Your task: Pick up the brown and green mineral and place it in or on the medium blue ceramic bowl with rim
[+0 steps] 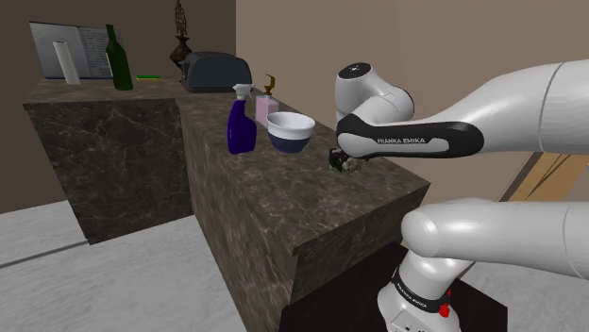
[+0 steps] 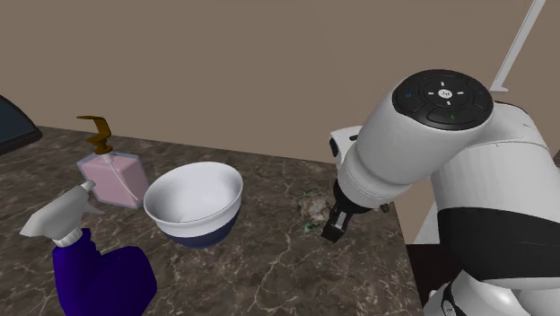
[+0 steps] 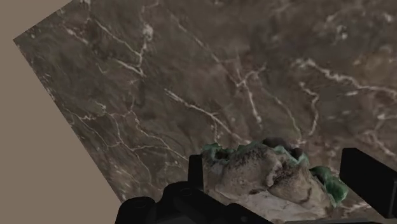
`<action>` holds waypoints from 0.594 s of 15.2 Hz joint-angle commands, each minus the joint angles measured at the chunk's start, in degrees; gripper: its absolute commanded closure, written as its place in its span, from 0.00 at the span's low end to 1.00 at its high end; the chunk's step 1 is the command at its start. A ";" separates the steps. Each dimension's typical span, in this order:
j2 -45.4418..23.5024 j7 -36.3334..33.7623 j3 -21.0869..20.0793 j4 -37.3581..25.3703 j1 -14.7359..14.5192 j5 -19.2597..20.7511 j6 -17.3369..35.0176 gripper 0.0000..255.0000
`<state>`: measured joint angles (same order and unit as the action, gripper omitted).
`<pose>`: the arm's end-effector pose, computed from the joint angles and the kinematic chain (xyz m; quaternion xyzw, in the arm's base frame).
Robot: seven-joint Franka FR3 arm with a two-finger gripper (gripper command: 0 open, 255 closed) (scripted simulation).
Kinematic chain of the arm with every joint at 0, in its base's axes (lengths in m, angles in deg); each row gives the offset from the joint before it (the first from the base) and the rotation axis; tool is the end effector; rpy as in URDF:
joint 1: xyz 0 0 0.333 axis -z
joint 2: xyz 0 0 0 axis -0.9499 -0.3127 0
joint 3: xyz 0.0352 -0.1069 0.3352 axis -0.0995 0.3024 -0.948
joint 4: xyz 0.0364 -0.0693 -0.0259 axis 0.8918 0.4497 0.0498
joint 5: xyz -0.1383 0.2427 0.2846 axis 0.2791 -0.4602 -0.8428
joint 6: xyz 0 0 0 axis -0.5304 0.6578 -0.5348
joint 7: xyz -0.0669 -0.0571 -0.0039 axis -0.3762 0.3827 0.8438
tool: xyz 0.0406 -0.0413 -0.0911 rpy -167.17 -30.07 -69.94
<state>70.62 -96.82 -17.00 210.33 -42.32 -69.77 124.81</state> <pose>0.2844 -0.0228 0.4666 0.9336 -0.2589 0.0779 0.2351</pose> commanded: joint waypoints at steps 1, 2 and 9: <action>-0.84 -0.77 -0.36 0.92 0.68 0.31 1.77 0.00; -1.19 -0.85 -0.35 1.48 0.93 0.50 2.72 0.00; -1.78 -0.99 -0.35 2.33 1.36 0.82 4.25 0.00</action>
<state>68.86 -97.81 -17.35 212.65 -40.98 -68.96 129.02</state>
